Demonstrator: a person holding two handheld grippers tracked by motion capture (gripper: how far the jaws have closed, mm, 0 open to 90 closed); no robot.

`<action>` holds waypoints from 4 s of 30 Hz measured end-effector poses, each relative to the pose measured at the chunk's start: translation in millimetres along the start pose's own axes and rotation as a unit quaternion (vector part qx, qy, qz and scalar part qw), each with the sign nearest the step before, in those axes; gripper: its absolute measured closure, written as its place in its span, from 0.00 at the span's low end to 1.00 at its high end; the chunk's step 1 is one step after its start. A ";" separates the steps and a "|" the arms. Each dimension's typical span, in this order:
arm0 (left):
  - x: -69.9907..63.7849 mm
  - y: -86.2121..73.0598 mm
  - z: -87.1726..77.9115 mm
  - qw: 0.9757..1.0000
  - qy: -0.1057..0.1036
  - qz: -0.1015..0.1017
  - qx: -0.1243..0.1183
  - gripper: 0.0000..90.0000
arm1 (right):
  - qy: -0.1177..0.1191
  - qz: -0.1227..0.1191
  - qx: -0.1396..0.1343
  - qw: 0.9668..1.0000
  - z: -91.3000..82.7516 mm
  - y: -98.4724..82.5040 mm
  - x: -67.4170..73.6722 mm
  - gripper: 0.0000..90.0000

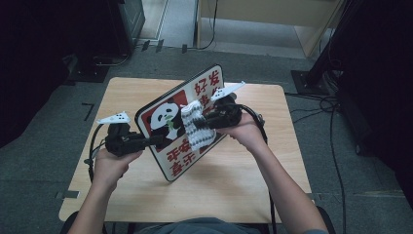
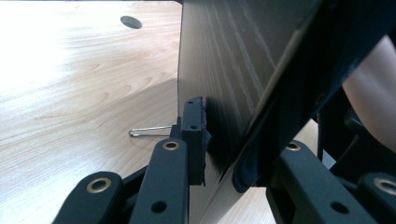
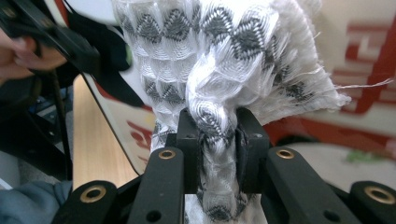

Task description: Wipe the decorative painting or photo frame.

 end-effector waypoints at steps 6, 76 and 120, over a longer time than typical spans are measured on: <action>0.8 0.0 0.1 1.000 0.000 -0.007 -0.003 0.84 | 0.010 -0.020 -0.009 1.000 -2.1 23.1 9.7 0.84; -0.4 0.7 0.5 1.000 -0.005 0.008 0.000 0.84 | 0.017 -0.016 -0.003 1.000 19.4 7.8 6.9 0.83; -0.6 -0.1 0.2 1.000 -0.010 0.005 0.000 0.83 | 0.001 -0.006 0.015 1.000 41.8 -45.9 3.0 0.83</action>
Point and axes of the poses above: each handheld gripper's, and its own axes: z roughly forward along the jaws, y roughly out of its top, x roughly to its left, the point moved 7 cm from there along z, roughly forward along the jaws, and after that the axes turned 4 degrees about y, right-handed, at the moved point
